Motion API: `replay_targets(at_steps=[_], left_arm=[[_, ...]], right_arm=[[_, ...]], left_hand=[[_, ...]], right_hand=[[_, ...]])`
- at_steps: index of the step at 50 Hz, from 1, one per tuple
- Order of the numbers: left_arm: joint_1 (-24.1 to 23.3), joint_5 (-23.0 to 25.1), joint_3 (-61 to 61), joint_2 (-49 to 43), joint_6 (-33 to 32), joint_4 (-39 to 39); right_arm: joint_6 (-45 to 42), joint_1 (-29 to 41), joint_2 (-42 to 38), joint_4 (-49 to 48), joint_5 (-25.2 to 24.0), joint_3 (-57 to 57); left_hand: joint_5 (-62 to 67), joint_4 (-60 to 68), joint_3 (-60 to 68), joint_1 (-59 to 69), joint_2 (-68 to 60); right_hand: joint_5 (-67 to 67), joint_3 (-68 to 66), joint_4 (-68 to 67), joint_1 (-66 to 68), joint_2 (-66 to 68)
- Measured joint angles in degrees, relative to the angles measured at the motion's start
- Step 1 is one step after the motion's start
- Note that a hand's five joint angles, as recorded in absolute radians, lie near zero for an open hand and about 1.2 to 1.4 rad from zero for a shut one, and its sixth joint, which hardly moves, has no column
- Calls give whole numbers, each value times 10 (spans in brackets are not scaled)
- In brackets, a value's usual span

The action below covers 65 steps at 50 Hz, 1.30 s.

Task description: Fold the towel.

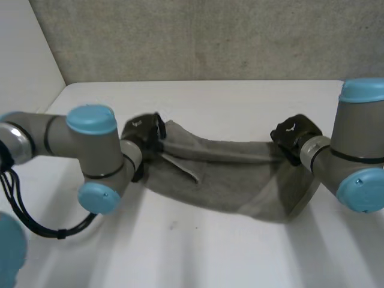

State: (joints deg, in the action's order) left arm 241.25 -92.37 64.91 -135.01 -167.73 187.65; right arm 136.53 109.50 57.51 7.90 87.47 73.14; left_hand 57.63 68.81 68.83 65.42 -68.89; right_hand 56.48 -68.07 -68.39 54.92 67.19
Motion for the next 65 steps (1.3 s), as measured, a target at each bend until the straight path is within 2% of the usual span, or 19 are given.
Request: replay_targets(at_steps=[8,13,16,18,21,25,31,37,38,43,44,48,52,55,65], left_arm=[[3,-5,43,127,-51,-5],[5,-2,90,204,-165,-7],[6,-1,125,235,-276,-10],[6,-1,138,240,-316,-11],[7,1,170,242,-413,-15],[7,9,189,215,-474,-17],[7,21,167,152,-501,-8],[7,23,64,108,-499,30],[8,23,-6,100,-498,61],[11,22,-151,100,-495,146],[15,22,-191,106,-494,181],[31,22,-234,133,-491,246],[47,24,-202,168,-489,273],[56,30,-128,196,-489,274],[71,61,182,215,-491,269]], right_arm=[[12,-5,55,7,1,-4],[9,-4,93,49,-3,1],[2,-4,108,104,-8,5],[-1,-3,111,123,-10,7],[-16,-1,113,168,-15,15],[-47,2,102,183,-16,23],[-93,4,56,154,-10,4],[-102,6,21,72,4,-70],[-99,11,15,8,17,-121],[-80,26,28,-152,42,-201],[-72,30,42,-212,47,-212],[-54,36,80,-314,43,-198],[-43,36,109,-353,22,-143],[-38,35,121,-351,0,-84],[-35,32,91,-260,-43,71]], left_hand=[[3,7,7,5,-7],[3,9,8,5,-8],[4,9,8,11,-8],[3,9,8,11,-8],[4,9,8,11,-8],[9,9,8,11,-8],[13,9,8,16,-8],[16,9,9,19,-9],[16,9,9,19,-9],[17,9,9,24,-9],[17,9,9,24,-9],[17,9,9,24,-9],[20,9,9,37,-9],[20,9,9,38,-9],[20,9,9,38,-9]], right_hand=[[0,0,0,0,0],[0,0,0,0,0],[0,0,0,0,0],[0,0,0,0,0],[0,0,0,0,0],[1,0,0,0,0],[2,0,0,0,0],[3,-1,0,0,0],[3,-1,0,0,3],[3,-1,0,0,4],[4,-1,0,0,4],[4,-1,0,0,4],[4,-1,0,0,4],[4,-1,0,0,4],[6,-1,0,0,4]])
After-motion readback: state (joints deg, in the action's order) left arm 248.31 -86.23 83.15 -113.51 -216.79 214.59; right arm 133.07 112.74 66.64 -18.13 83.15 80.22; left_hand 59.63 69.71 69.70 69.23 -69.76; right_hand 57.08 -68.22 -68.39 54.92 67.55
